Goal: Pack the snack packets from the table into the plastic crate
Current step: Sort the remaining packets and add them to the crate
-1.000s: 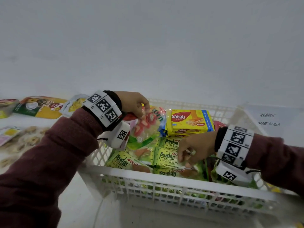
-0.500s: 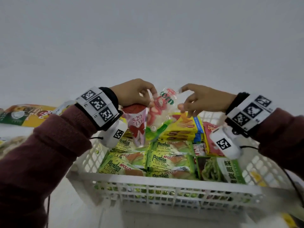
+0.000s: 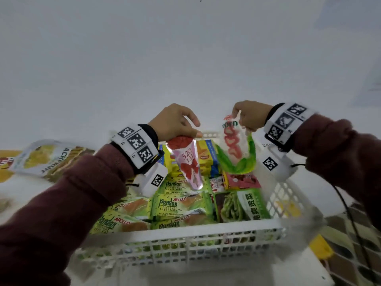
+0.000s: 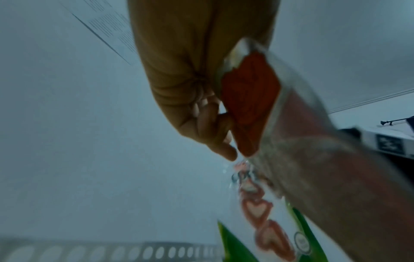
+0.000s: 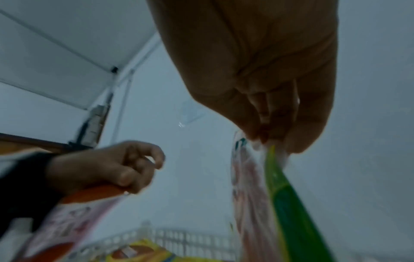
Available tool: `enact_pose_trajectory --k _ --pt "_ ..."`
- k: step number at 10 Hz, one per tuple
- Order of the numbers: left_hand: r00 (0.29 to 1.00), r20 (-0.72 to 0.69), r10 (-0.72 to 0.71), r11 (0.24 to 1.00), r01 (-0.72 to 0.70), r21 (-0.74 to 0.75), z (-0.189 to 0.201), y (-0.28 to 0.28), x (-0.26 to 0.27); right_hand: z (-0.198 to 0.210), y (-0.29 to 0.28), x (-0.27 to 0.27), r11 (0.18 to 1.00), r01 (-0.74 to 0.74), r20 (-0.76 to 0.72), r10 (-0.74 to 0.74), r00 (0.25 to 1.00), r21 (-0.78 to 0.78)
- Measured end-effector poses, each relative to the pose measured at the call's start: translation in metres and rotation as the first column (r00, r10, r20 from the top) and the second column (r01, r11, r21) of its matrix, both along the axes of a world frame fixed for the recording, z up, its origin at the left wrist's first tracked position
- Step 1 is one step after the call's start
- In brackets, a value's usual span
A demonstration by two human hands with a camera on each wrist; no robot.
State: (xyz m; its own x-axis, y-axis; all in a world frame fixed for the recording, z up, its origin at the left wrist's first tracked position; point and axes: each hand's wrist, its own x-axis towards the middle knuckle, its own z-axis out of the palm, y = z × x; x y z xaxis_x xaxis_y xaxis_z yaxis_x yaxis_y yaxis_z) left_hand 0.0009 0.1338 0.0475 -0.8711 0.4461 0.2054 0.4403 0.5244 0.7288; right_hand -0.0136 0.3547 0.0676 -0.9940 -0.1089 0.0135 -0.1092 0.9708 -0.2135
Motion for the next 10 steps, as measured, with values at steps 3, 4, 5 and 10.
enact_pose_trajectory --k 3,4,5,10 --pt "0.972 0.209 -0.107 0.989 0.083 0.122 -0.032 0.031 0.005 -0.032 -0.019 -0.015 0.869 -0.007 0.033 -0.01 0.999 0.494" --pt "0.956 0.259 -0.138 0.989 0.12 0.084 -0.043 0.033 0.003 -0.044 -0.033 -0.007 0.842 -0.124 0.245 -0.01 0.97 0.524" --pt "0.945 0.297 -0.138 0.99 0.141 0.009 -0.045 0.032 0.0 -0.06 -0.036 0.002 0.856 -0.161 0.453 -0.093 0.887 0.491" --pt "0.958 0.128 -0.255 0.846 0.286 -0.451 -0.066 0.083 0.008 -0.038 -0.018 0.005 0.799 -0.184 0.324 -0.015 0.946 0.573"
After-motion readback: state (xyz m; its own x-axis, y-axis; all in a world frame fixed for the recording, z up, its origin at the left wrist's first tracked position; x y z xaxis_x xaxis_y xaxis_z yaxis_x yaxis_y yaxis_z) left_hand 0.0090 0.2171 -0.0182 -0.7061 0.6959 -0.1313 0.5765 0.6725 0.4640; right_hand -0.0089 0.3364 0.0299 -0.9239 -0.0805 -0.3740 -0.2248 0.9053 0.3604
